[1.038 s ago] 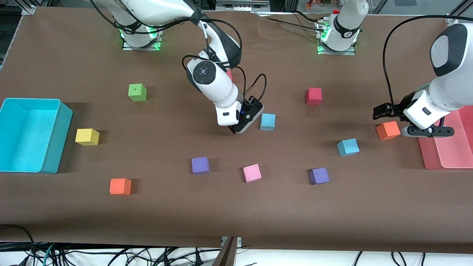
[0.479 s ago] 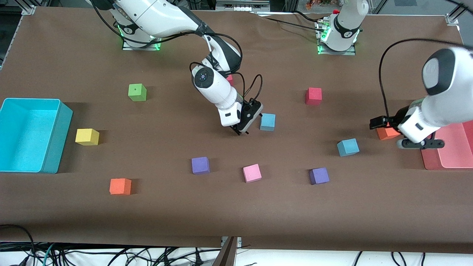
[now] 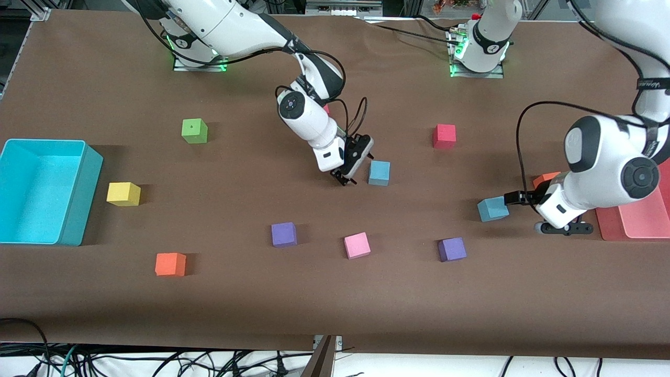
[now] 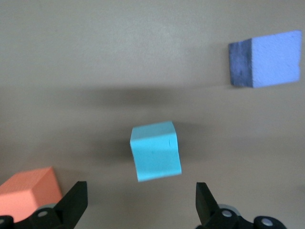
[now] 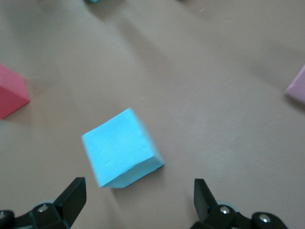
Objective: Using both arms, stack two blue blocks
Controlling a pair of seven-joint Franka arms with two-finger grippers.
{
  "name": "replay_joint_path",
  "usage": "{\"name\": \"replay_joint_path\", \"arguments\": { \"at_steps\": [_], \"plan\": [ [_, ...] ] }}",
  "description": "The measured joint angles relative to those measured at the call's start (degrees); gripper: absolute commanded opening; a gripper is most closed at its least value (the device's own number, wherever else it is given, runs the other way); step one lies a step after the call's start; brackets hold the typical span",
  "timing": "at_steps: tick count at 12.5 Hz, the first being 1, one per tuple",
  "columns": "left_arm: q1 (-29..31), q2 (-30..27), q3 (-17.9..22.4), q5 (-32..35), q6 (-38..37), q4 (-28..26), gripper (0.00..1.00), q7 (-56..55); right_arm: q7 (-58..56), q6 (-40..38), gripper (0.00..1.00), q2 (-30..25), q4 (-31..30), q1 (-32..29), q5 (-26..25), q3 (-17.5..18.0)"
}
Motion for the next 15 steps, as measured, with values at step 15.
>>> {"name": "replay_joint_path", "arguments": {
  "at_steps": [15],
  "plan": [
    [-0.5, 8.4, 0.1, -5.6, 7.3, -2.5, 0.99, -4.9, -3.2, 13.1, 0.96, 0.8, -8.1, -0.4, 0.0, 2.5]
  ]
}}
